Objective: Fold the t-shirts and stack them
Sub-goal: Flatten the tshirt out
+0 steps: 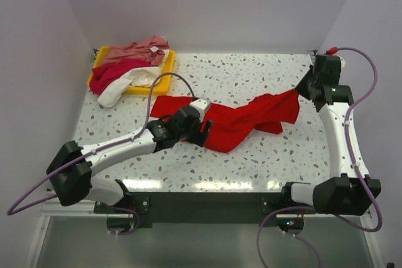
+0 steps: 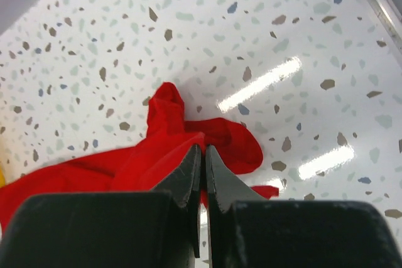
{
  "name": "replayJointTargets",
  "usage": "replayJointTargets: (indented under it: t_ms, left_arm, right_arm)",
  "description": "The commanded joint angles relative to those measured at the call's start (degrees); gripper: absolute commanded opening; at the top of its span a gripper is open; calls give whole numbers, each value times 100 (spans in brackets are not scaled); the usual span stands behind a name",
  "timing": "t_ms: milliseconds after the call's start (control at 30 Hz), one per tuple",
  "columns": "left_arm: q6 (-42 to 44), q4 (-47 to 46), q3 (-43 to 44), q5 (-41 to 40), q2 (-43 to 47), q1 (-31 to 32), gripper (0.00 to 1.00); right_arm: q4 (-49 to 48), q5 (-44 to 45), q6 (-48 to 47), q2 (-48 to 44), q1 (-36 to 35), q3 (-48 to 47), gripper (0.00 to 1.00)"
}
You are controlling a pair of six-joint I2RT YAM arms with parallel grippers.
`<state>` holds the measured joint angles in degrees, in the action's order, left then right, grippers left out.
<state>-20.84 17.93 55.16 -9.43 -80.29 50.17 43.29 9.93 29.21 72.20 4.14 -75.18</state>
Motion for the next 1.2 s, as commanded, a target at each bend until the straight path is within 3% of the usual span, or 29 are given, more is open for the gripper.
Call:
replayJointTargets:
  t_ms: [0, 133, 267, 700, 1000, 1133, 1167]
  left_arm:
    - [-579, -897, -391, -374, 242, 571, 80]
    - [-816, -686, -365, -1025, -109, 1362, 83]
    - [-843, -748, -199, -1271, -609, 1715, 86]
    - [-333, -756, 812, -2397, -1999, 1821, 95]
    - [-201, -879, 980, -2107, -2605, 1803, 82]
    - [-183, -950, 980, -1984, -2737, 1777, 65]
    - [-184, -958, 953, -1992, -2729, 1768, 55]
  right_arm:
    - [127, 35, -196, 145, -1, -532, 0]
    - [110, -105, -179, 189, -10, -638, 0]
    - [101, -202, -179, 171, -10, -630, 0]
    - [57, -317, -267, -66, -1, -331, 0]
    - [118, -229, -451, -268, -1, -199, 0]
    - [162, -237, -504, -321, -1, -269, 0]
    - [171, -238, -522, -338, -1, -278, 0]
